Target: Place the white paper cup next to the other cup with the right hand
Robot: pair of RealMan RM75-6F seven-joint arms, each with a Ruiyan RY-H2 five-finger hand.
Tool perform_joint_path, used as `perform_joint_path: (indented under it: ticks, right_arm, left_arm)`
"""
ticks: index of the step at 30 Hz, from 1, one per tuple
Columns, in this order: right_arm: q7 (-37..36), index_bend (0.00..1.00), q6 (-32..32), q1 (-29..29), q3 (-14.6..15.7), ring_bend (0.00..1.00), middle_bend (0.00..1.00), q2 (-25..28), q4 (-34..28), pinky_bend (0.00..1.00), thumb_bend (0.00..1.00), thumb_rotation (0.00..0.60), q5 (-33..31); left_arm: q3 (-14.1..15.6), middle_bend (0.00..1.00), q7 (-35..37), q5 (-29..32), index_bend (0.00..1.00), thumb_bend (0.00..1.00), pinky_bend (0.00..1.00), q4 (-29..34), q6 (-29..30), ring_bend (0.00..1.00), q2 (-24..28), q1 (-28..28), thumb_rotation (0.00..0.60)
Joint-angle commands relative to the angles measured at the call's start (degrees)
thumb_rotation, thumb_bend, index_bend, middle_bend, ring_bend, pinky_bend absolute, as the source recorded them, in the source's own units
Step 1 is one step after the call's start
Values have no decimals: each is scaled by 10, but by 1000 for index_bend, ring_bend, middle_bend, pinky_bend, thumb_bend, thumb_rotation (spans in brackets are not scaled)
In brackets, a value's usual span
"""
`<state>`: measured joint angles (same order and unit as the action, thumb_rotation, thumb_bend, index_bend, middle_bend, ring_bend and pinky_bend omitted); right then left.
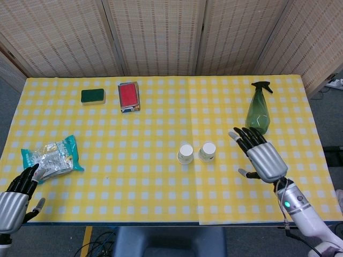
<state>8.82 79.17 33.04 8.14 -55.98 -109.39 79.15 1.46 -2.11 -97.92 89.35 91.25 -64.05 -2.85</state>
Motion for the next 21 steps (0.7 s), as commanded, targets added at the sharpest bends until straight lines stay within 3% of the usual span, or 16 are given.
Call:
perform_joint_path:
  ticks: [1, 6, 10, 21]
  right_arm:
    - [-31, 0, 99, -113, 45, 0, 0, -35, 88, 0, 176, 600, 72]
    - [-52, 0, 147, -176, 42, 0, 0, -88, 162, 0, 176, 600, 94]
    - [-73, 0, 147, -197, 35, 0, 0, -114, 206, 0, 176, 600, 107]
    - [-89, 0, 84, -195, 10, 0, 0, -100, 194, 0, 170, 600, 107]
  left_arm:
    - [3, 0, -8, -8, 0, 381, 203, 0, -1, 49, -3, -3, 600]
    - [9, 0, -18, -13, 0, 382, 203, 0, -10, 49, -8, -6, 600]
    - [10, 0, -23, -15, 0, 381, 203, 0, -6, 49, -9, -4, 600]
    - [17, 0, -20, -22, 0, 381, 203, -2, 15, 48, -6, 8, 600]
